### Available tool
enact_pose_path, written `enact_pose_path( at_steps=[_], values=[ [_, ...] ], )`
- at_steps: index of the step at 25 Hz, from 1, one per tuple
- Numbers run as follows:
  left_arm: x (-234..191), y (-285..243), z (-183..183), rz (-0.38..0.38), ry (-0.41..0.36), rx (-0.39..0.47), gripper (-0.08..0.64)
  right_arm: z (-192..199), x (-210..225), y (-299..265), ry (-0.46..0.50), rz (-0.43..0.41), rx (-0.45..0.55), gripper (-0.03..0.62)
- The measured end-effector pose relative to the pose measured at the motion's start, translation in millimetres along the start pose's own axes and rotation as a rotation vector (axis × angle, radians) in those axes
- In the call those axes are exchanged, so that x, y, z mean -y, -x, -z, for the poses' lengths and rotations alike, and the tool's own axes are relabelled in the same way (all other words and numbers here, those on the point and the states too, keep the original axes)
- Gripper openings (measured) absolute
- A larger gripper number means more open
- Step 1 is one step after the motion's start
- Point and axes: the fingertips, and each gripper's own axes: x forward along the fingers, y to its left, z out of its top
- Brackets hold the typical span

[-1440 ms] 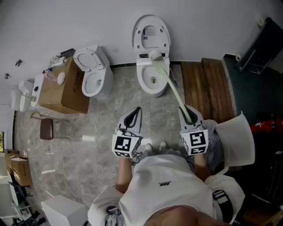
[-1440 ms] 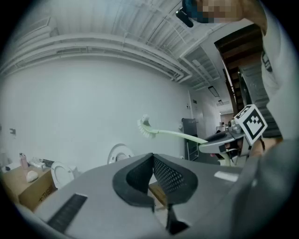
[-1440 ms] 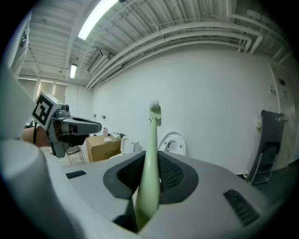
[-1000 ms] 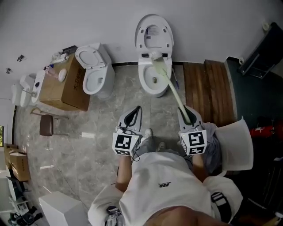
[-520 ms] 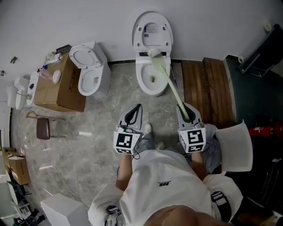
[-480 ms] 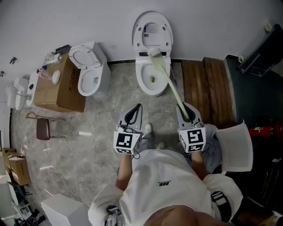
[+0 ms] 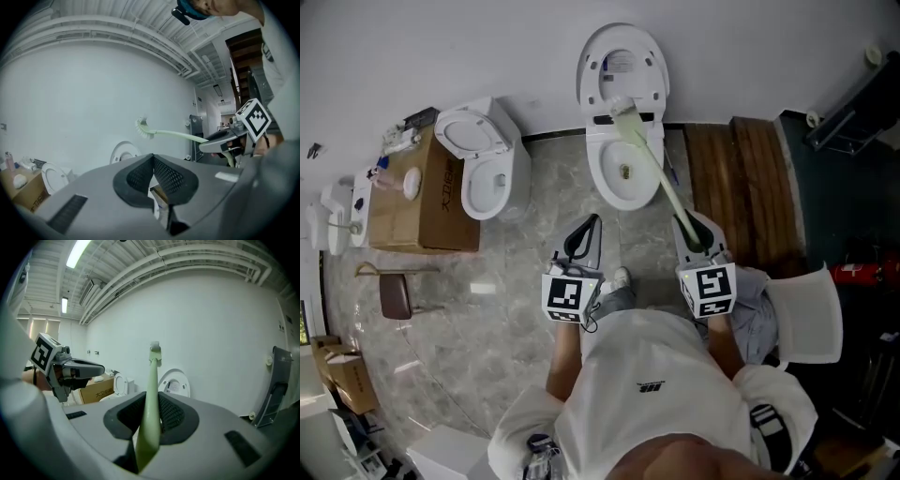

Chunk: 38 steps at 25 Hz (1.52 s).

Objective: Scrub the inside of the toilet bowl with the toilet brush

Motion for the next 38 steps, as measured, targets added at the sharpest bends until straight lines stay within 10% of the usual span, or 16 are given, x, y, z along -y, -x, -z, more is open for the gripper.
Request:
enact_pose_path(
  at_steps=[20, 38],
  values=[
    [-85.8, -84.5, 0.4, 0.088, -0.002, 0.011, 0.009, -22.1, 14.1, -109.2, -0.012, 0.081, -0.024, 0.063],
    [-134.0, -253.4, 61.8, 0.066, 0.079, -0.096, 0.009, 33.9, 107.5, -255.2, -0.069, -0.030, -0.203, 0.063]
  ],
)
